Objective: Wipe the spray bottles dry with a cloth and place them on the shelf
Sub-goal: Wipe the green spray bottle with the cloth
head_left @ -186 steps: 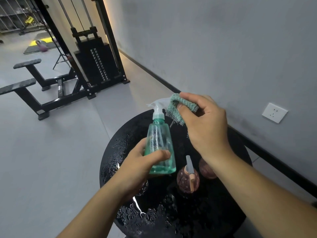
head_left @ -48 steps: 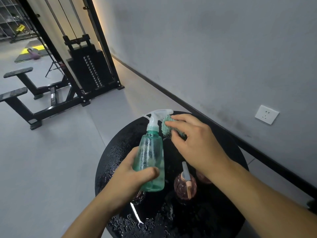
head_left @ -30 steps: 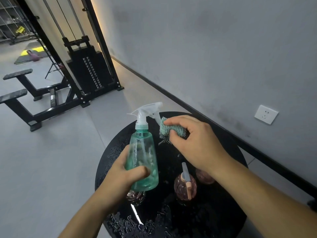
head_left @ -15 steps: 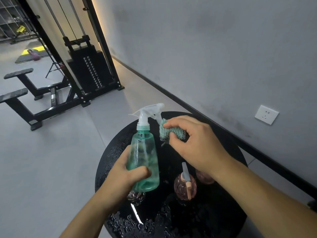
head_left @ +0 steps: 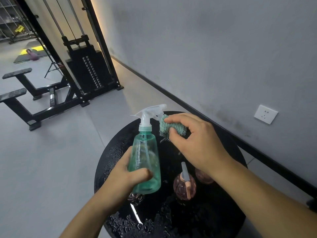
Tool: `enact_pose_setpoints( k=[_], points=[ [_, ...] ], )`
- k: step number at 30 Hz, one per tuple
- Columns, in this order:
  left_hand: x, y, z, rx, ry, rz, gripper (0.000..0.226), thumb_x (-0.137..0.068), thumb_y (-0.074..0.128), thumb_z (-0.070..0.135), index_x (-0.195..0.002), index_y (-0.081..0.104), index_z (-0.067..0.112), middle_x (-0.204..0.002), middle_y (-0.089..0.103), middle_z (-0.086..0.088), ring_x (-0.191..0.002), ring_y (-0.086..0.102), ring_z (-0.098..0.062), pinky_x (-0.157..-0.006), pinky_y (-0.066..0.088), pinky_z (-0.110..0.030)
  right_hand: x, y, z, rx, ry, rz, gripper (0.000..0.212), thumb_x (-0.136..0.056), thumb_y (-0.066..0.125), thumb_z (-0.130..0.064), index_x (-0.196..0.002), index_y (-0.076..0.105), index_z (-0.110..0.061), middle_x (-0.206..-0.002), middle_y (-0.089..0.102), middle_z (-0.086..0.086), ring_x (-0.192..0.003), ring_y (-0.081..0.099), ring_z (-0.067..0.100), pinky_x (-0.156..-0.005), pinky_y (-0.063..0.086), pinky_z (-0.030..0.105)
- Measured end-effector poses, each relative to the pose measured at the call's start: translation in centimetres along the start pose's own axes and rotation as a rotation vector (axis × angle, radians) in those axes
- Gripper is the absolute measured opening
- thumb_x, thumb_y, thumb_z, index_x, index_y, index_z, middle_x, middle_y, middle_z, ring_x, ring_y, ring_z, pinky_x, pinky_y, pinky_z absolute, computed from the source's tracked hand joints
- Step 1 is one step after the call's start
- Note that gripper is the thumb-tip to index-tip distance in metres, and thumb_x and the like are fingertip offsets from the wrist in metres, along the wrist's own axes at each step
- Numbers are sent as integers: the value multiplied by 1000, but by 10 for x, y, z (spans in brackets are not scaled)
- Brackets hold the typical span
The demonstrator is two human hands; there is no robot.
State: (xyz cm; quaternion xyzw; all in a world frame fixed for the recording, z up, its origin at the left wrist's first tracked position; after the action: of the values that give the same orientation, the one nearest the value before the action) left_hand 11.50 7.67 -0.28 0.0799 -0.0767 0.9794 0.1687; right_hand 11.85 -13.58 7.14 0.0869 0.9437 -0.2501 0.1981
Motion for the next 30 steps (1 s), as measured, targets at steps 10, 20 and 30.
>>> enact_pose_setpoints(
  k=[10,20,30],
  points=[
    [1,-2,1,-129,18,72,58,-61,81,33,-115,66,49,-105,79,-1,-96,79,-25,-84,63,-39,1,-3,-2,50,-68,97,30,-94,69,-10,-120,76,-24,-122,67,-15,-118,61,-2,-102,49,16],
    [4,4,9,-117,0,49,50,-69,78,26,-107,67,57,-111,80,-1,-99,80,-25,-88,65,-42,4,7,-2,131,-83,57,32,-92,68,-7,-118,78,-22,-123,66,-13,-117,60,0,-102,47,15],
    [14,-12,37,-373,222,289,77,-69,91,16,-124,56,57,-111,74,20,-93,76,-8,-81,61,-29,-6,-22,3,5,22,144,28,-91,73,-14,-114,78,-30,-114,71,-20,-109,65,-5,-97,54,20]
  ],
)
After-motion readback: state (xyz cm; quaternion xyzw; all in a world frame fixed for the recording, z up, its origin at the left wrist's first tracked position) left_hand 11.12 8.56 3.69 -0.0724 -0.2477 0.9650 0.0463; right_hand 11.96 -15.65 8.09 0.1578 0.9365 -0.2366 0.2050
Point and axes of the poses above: each hand's wrist, its own x-axis away from the middle knuckle, its own y-axis out of the palm, z = x × y, the point moved 6 cm from there along -x, towards the middle knuckle
